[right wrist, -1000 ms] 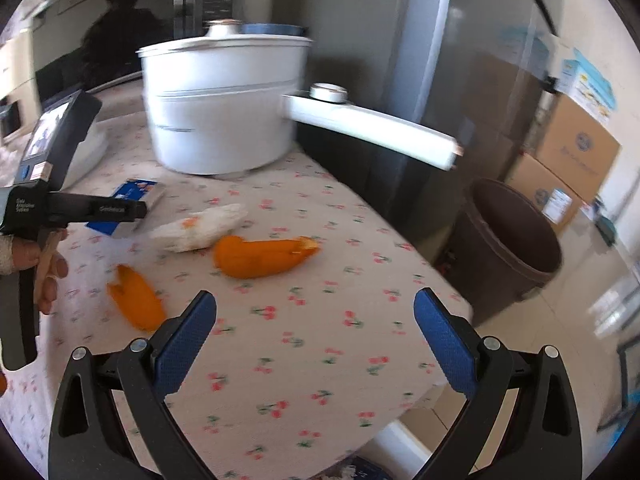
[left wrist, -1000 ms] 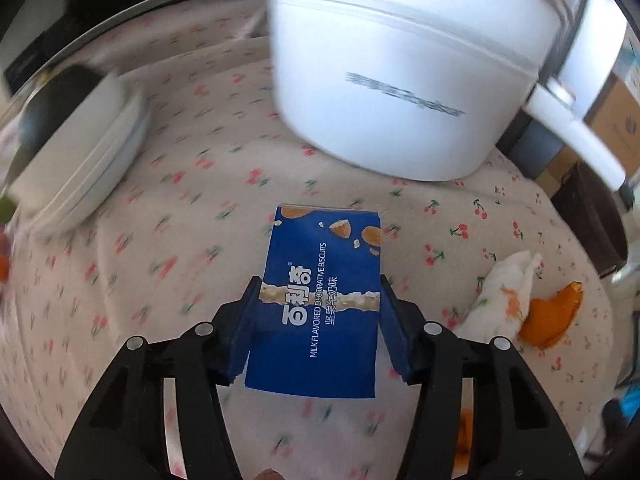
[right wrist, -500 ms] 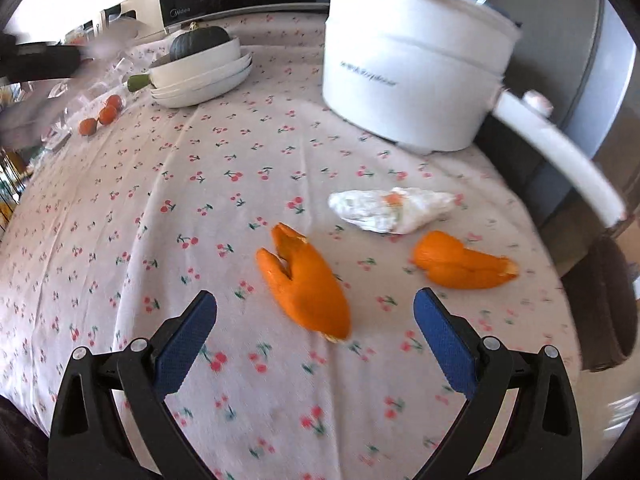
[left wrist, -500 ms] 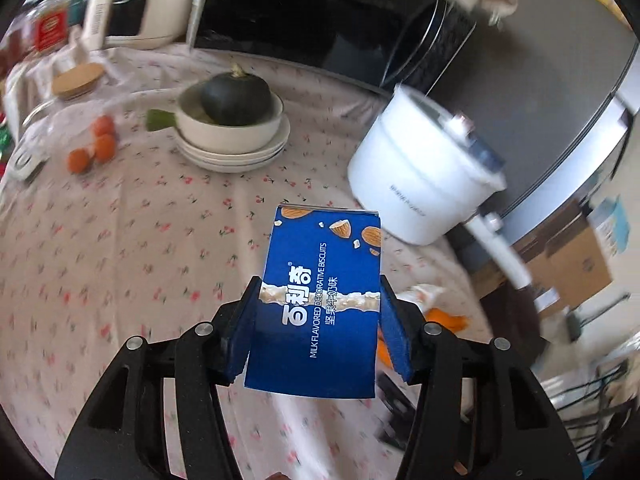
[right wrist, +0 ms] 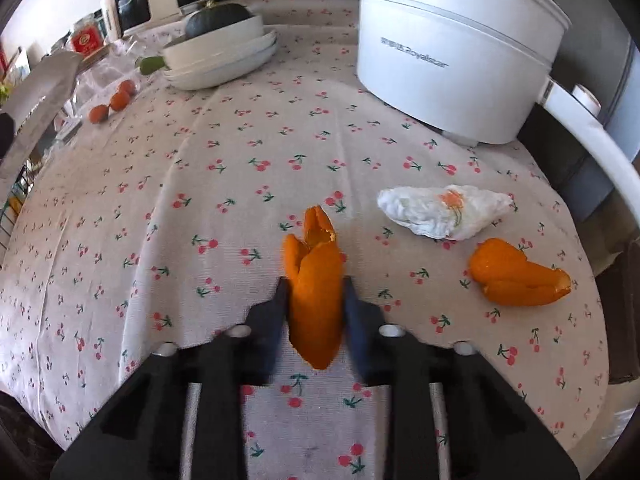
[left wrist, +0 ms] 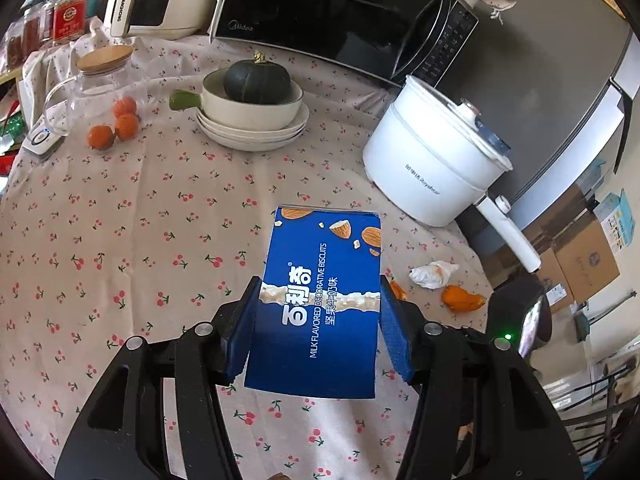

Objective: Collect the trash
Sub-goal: 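Grasp the orange peel with the right tool while the left holds the biscuit packet, then carry both items over the basin and open the right tool to drop the peel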

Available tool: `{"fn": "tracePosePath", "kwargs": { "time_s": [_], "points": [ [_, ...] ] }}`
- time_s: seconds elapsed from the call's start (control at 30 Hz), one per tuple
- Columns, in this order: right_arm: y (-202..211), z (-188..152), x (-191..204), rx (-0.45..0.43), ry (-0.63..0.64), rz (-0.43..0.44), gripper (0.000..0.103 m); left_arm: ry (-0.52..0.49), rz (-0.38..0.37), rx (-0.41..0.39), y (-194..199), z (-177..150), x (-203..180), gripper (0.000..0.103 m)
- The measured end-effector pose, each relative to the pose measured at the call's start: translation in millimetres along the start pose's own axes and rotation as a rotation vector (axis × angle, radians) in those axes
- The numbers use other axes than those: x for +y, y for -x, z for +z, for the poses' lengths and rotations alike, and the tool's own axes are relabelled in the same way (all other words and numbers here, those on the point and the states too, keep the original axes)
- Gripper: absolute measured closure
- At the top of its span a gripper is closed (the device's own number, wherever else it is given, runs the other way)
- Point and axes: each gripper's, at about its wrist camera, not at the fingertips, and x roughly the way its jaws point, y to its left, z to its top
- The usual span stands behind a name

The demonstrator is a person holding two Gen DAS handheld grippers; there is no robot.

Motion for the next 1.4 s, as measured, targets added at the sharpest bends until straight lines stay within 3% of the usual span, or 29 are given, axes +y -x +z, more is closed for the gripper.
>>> {"fn": "tracePosePath", "kwargs": {
  "time_s": [0.3,0.6,1.03,1.4],
  "points": [
    [36.7,8.1,7.8,-0.1,-0.014,0.042,0.083,0.034,0.026,0.003,-8.0,1.0,8.6,0.05],
    [82.4,12.5,1.3,-0.211,-0.074,0.041,0.083,0.027,0.004,-0.031,0.6,1.2,2.2,0.05],
    [145.6,-17.8,-23.4,-0.33,-0.138,-0.107,0.083,-0.084,-0.093,-0.106,21.7,-9.4,-43.6,0.05],
    [190.3,-68.2,-58.3,-0.341,-0.236,-0.191,0.083,-0.222,-0.189,-0.113,28.4,-36.2,-96.1,0.05]
  ]
}}
